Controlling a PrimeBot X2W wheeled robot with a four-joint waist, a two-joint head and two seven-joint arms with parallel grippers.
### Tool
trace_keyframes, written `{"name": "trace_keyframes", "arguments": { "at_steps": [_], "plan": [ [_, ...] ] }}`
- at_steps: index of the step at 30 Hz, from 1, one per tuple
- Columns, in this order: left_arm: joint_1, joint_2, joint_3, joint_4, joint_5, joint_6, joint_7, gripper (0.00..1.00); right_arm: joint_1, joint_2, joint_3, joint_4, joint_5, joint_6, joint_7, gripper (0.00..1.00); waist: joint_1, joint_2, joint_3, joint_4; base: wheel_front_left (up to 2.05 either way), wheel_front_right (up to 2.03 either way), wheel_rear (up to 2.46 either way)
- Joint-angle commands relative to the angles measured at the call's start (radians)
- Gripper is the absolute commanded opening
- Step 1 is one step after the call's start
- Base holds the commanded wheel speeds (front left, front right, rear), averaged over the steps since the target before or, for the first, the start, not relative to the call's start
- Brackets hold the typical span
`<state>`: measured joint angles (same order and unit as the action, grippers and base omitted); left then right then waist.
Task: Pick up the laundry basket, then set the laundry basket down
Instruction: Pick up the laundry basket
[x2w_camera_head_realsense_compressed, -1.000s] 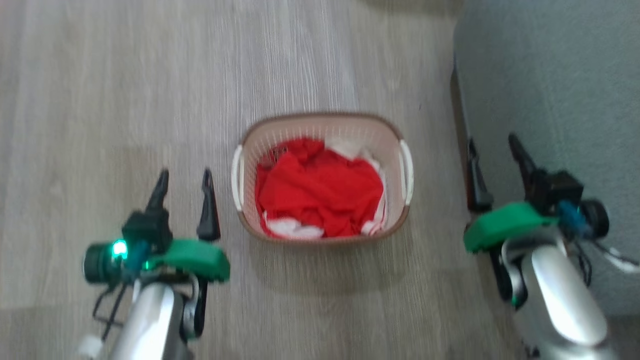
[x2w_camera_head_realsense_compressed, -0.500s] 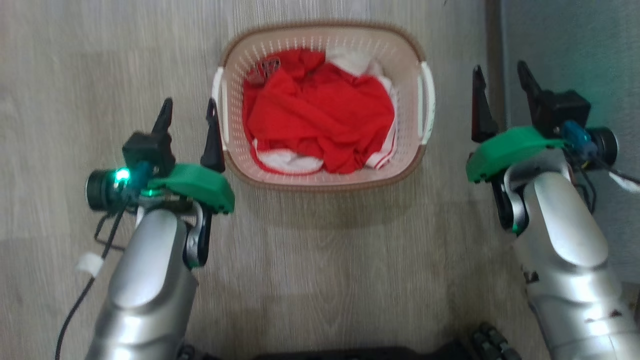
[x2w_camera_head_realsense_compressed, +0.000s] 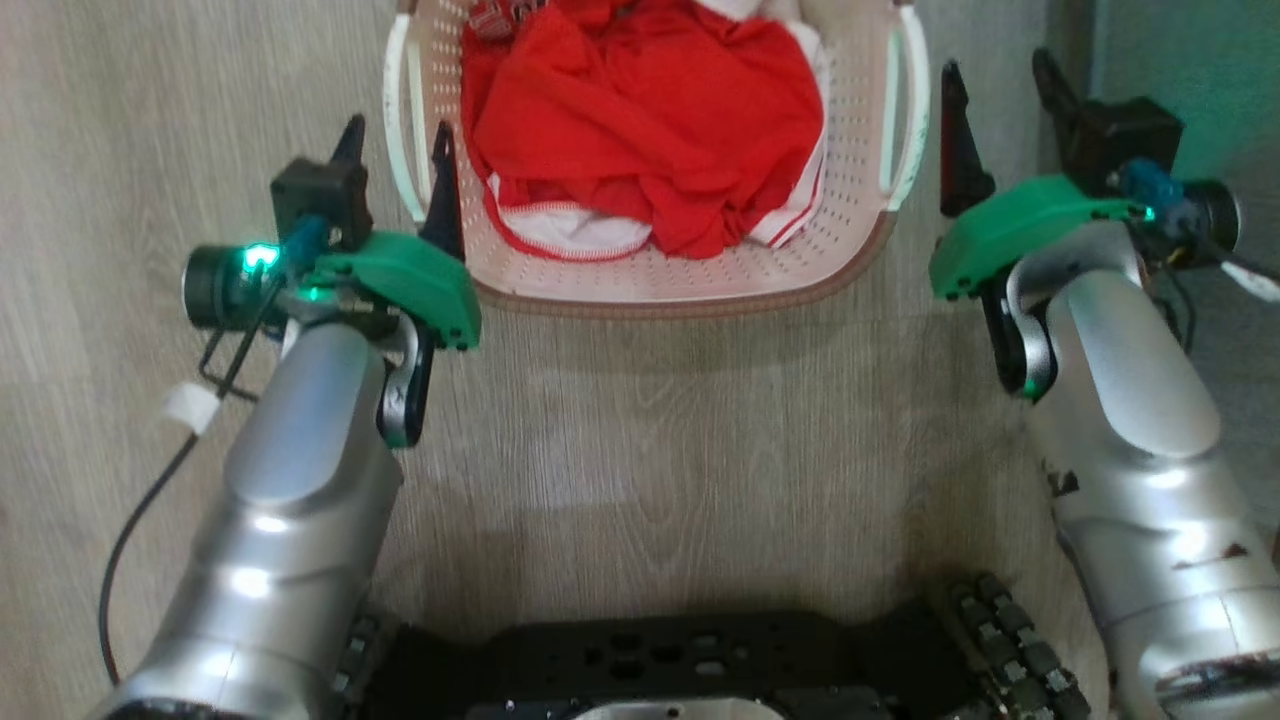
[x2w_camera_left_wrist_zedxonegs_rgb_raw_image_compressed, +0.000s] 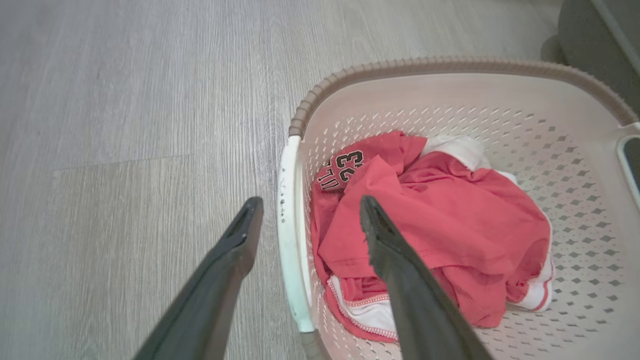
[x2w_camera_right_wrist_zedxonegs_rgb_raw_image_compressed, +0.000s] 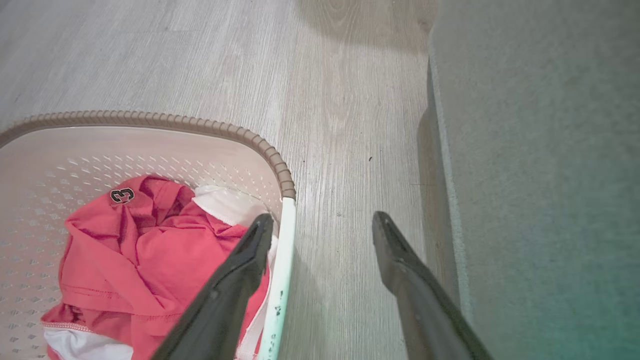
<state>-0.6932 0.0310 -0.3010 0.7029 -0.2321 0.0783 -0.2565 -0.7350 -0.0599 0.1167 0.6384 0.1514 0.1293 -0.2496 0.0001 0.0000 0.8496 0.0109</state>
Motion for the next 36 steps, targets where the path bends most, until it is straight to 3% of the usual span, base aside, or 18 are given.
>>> {"name": "trace_keyframes", "arguments": {
  "at_steps": [1, 14, 33, 35, 36],
  "plan": [
    [0.001, 0.019, 0.017, -0.005, -0.008, 0.0, -0.005, 1.0, 0.013, 0.01, 0.02, -0.015, 0.006, 0.001, -0.012, 1.0, -0.0001, 0.0, 0.029, 0.003, 0.0, 0.0, 0.0],
    [-0.153, 0.019, 0.0, 0.16, -0.018, 0.0, -0.005, 1.0, -0.077, 0.01, 0.076, 0.066, 0.037, 0.001, -0.012, 1.0, -0.0001, 0.0, 0.133, 0.023, 0.0, 0.0, 0.0],
    [-0.251, 0.019, -0.062, 0.235, -0.023, 0.007, -0.005, 1.0, -0.135, 0.01, 0.111, 0.161, 0.088, 0.001, -0.012, 1.0, -0.0001, 0.0, 0.185, 0.022, 0.0, 0.0, 0.0],
    [-0.256, 0.019, -0.067, 0.237, -0.027, 0.006, -0.005, 0.81, -0.139, 0.01, 0.113, 0.164, 0.089, 0.001, -0.012, 0.98, -0.0001, 0.0, 0.188, 0.021, 0.0, 0.0, 0.0],
    [-0.258, 0.019, -0.071, 0.239, -0.029, 0.005, -0.005, 0.7, -0.14, 0.01, 0.114, 0.165, 0.09, 0.001, -0.012, 0.91, -0.0001, 0.0, 0.189, 0.021, 0.0, 0.0, 0.0]
  ]
}}
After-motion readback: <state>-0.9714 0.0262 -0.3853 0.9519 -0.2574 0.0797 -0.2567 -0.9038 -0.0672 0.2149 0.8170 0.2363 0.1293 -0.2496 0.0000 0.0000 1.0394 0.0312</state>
